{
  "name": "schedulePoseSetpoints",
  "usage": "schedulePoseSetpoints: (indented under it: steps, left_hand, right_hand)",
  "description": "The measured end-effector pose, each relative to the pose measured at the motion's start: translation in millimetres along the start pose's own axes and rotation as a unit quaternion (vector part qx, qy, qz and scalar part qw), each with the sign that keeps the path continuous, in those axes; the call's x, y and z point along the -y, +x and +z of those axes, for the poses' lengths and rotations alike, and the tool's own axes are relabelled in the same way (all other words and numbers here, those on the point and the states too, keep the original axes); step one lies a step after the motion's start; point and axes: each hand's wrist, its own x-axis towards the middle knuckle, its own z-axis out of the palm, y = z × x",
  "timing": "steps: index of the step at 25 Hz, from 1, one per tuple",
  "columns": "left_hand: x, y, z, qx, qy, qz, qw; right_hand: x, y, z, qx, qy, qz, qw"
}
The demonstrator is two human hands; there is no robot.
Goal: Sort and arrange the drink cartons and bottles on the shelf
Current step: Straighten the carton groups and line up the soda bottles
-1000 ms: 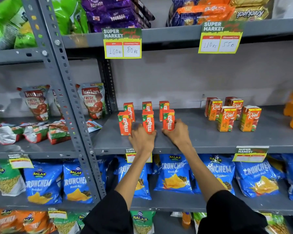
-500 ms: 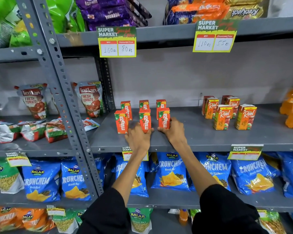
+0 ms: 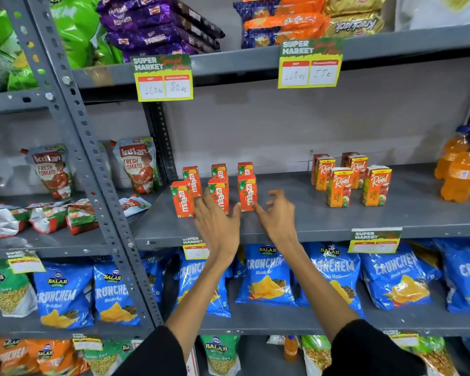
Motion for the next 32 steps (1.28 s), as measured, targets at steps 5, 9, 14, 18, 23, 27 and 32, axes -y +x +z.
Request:
schedulePoseSetpoints:
  steps: [5,9,14,18,23,27,32]
  left_hand:
    - [-82,-67,31,-0.009,-0.101,0.087,0.991]
    - [-158,-107,75,0.089,-0.192,0.053,0.976]
    - [-209,-112,122,0.15,-0.145,-0.005,0.978]
    - [-221,-104,140,0.159,-0.055,-0.042,0.985]
    - [-223,-100,148,0.138,-0.008,-0.036,0.99]
    - [-216,-104,149,0.121,-0.011,-0.019,0.992]
    - [-213,-103,153,0.122,-0.009,-0.01,0.992]
  right_hand:
    - [-45,3,-96,-0.079,0.036,-0.051,0.995]
    - [-98,30,-182,-0.134,0.021,-0.051,0.989]
    - [-146,68,-231,-0.113,-0.067,0.001,0.991]
    - [-152,90,-233,-0.009,-0.112,0.043,0.993]
    - [-157,96,-228,0.025,-0.108,0.049,0.993]
    - [-157,93,-226,0.039,-0.133,0.043,0.989]
    - [-158,91,-222,0.022,-0.185,0.027,0.982]
